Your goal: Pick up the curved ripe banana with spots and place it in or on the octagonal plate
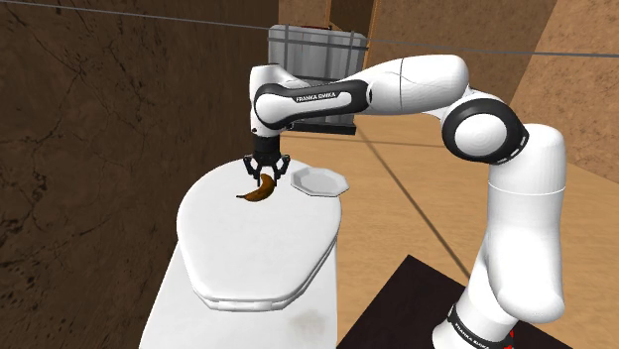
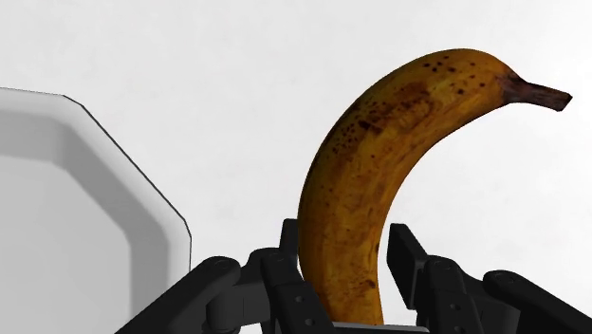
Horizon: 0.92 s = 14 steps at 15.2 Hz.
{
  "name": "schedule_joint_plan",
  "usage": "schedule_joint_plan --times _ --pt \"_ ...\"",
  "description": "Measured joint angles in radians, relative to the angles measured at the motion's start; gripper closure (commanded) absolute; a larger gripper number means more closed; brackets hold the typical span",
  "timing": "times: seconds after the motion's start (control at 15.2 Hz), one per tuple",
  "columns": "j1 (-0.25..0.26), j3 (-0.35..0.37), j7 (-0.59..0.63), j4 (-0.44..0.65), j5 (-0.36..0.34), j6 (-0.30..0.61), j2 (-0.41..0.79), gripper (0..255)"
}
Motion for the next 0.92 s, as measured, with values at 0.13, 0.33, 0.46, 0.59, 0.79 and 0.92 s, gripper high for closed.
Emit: schedule_joint_plan --times 0.13,0.33,0.46,0.59,0.79,0.92 --pt "0.000 0.000 0.000 0.000 0.000 0.000 0.000 255" --pt "0.000 0.000 0.000 0.000 0.000 0.000 0.000 255" --pt "0.000 0.000 0.000 0.004 0.000 -0.005 -0.001 255" --pt "0.001 0.000 0.001 0.021 0.000 -0.025 -0.004 255" --pt "0.001 0.000 0.000 0.066 0.000 -0.068 -0.003 255" --pt "0.000 0.000 -0.001 0.091 0.000 -0.092 -0.001 255"
